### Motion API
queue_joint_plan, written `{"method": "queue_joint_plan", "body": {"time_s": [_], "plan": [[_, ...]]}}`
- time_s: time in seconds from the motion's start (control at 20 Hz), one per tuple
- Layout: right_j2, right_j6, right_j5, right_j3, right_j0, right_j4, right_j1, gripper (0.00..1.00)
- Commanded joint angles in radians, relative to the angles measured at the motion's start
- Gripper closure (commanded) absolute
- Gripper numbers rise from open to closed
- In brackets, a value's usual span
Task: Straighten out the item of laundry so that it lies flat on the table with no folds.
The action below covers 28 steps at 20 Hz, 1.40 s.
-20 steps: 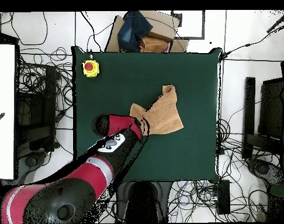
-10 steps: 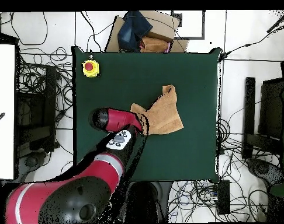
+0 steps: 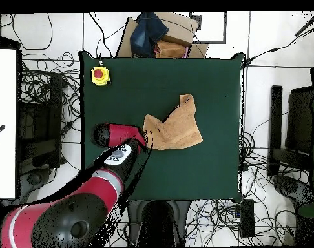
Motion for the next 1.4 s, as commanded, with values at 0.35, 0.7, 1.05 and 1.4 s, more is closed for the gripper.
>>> {"method": "queue_joint_plan", "body": {"time_s": [0.35,0.7,1.05,1.4], "plan": [[-0.027,0.289,-0.085,-0.093,0.041,0.049,0.171,0.0],[-0.076,0.291,-0.071,-0.088,0.038,0.055,0.17,0.0],[-0.09,0.282,-0.072,-0.097,0.031,0.057,0.177,0.0],[-0.086,0.293,-0.074,-0.06,0.041,0.063,0.149,0.0]]}}
